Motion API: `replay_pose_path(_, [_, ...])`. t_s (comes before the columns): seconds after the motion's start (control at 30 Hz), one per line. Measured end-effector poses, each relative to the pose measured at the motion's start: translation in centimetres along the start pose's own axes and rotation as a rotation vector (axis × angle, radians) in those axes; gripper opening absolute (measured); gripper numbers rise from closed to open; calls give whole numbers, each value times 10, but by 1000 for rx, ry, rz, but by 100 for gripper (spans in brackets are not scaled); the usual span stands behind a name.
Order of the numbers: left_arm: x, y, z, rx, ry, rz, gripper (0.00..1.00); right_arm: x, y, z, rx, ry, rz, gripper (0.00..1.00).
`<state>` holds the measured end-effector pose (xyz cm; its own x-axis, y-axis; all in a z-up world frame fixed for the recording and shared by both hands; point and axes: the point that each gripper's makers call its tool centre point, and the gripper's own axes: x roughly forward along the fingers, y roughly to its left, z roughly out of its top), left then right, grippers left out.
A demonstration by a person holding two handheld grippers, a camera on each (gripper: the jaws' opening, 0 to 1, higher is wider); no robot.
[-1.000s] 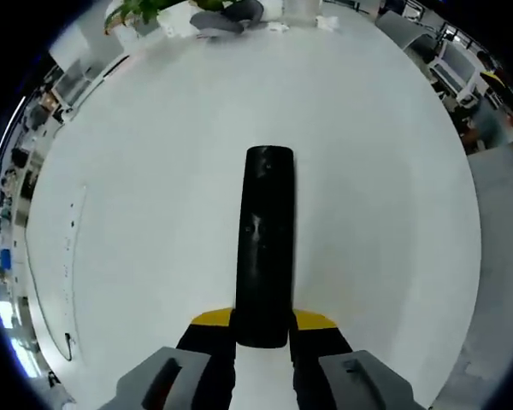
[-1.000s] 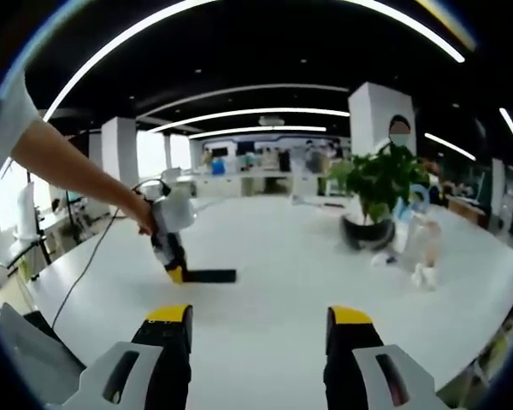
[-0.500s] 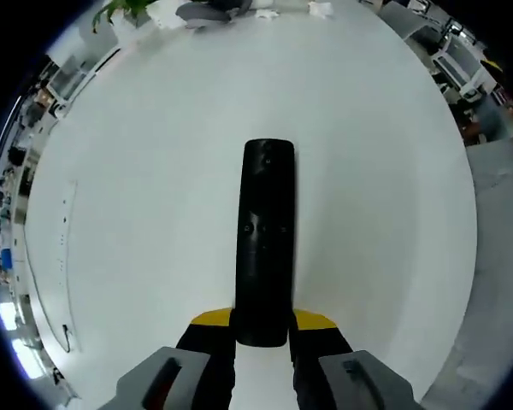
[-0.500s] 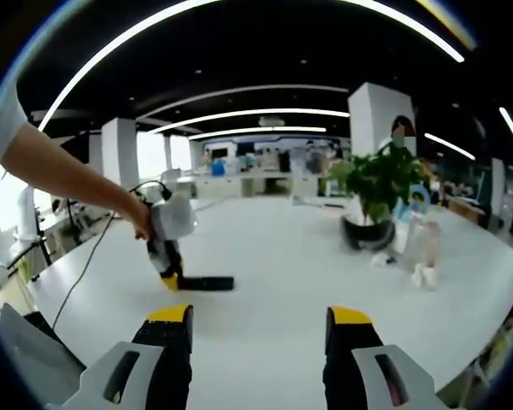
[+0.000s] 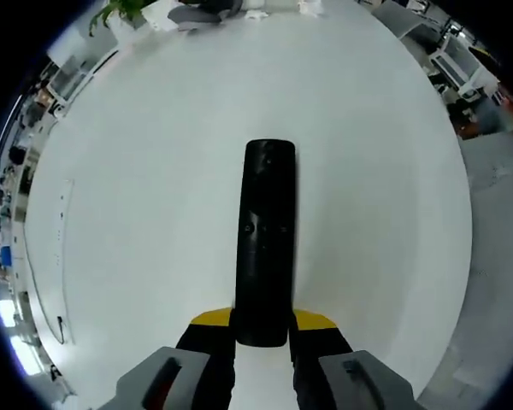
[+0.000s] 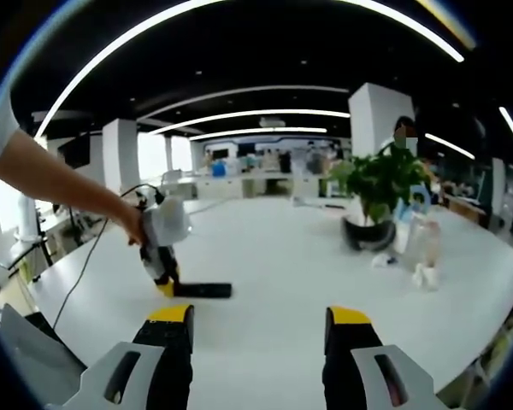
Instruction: Press the specified remote control buttons in sequence, fully releasing each button before pressing the next.
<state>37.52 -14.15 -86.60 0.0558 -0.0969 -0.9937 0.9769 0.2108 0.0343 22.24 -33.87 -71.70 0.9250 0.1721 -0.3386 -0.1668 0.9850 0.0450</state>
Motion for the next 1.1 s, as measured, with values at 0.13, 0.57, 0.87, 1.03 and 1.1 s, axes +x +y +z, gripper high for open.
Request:
replay_pose_path(0.13, [-1, -7, -2, 14, -1, 1, 23, 0, 0, 0, 3, -2, 2, 60])
replay_pose_path(0.57, [-1, -24, -5, 9, -39, 0, 23, -1, 0, 1, 2, -3, 3, 59])
replay_pose_path(0.87, [-3, -44, -9, 3, -63, 1, 23, -1, 0, 1, 2, -5, 3, 58])
replay_pose_path(1.03, [-4, -52, -11, 1, -66, 0, 23, -1, 1, 1, -4, -5, 7, 58])
replay_pose_path(1.1, [-4, -56, -11, 4, -65, 0, 23, -1, 2, 1, -4, -4, 9, 58])
